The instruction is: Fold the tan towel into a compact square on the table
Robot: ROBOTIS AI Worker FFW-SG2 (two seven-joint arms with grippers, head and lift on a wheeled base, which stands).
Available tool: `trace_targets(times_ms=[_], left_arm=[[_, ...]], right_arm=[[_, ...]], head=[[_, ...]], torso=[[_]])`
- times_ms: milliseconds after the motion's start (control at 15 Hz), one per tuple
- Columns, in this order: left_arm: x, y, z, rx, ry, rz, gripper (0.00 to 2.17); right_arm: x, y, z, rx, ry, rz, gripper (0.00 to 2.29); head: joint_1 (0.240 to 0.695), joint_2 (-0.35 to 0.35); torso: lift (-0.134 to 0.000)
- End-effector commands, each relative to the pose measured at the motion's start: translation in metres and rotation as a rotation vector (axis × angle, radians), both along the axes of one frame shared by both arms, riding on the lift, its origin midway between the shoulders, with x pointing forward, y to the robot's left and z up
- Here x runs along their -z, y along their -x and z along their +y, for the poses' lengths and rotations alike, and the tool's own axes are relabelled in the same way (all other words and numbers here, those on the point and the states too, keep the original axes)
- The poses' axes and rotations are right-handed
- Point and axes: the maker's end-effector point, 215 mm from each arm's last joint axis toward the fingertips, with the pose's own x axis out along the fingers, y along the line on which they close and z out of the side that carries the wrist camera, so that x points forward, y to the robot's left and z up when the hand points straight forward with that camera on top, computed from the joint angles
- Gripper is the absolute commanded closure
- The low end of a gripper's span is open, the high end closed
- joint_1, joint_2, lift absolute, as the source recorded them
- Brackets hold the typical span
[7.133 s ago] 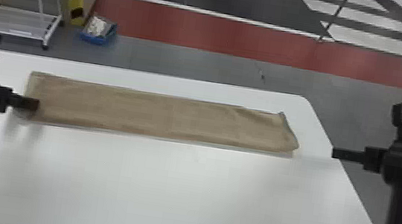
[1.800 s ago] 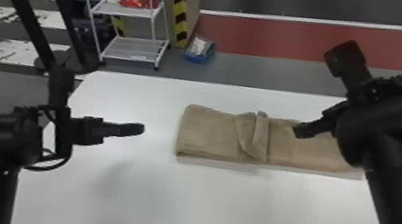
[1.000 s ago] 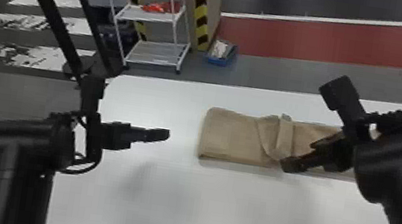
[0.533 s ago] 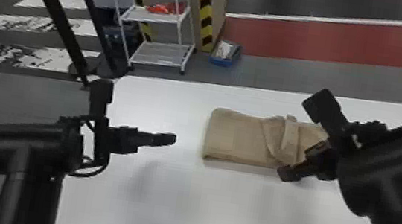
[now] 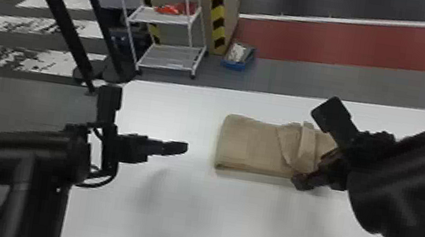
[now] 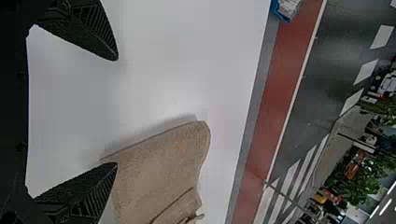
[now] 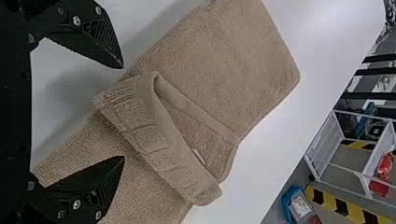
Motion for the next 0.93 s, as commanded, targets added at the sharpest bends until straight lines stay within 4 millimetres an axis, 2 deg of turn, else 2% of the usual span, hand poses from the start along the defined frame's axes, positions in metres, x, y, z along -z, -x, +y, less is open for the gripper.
trace_targets(times_ms=[0,333,867], left_arm=[[0.001,0.000,0.000,0.001,0.001,0.002,0.08],[0.004,0.002,-0.002,0.005,0.002,0.007,0.08],[0.007,0.004,-0.006,0.014,0.000,0.014,0.08]], right_arm=[[-0.002,-0.001,0.007,-0.010,-0.006,-0.016,0.21],[0.002,0.002,0.023,-0.045,-0.045,-0.024,0.25],[-0.003,-0.011,0.024,-0.024,-0.044,-0.096,0.25]], head=[[0.695,0.264],[0.695,0.274],[0.695,0.275]], torso=[[-0.123],[-0.123],[-0.123]])
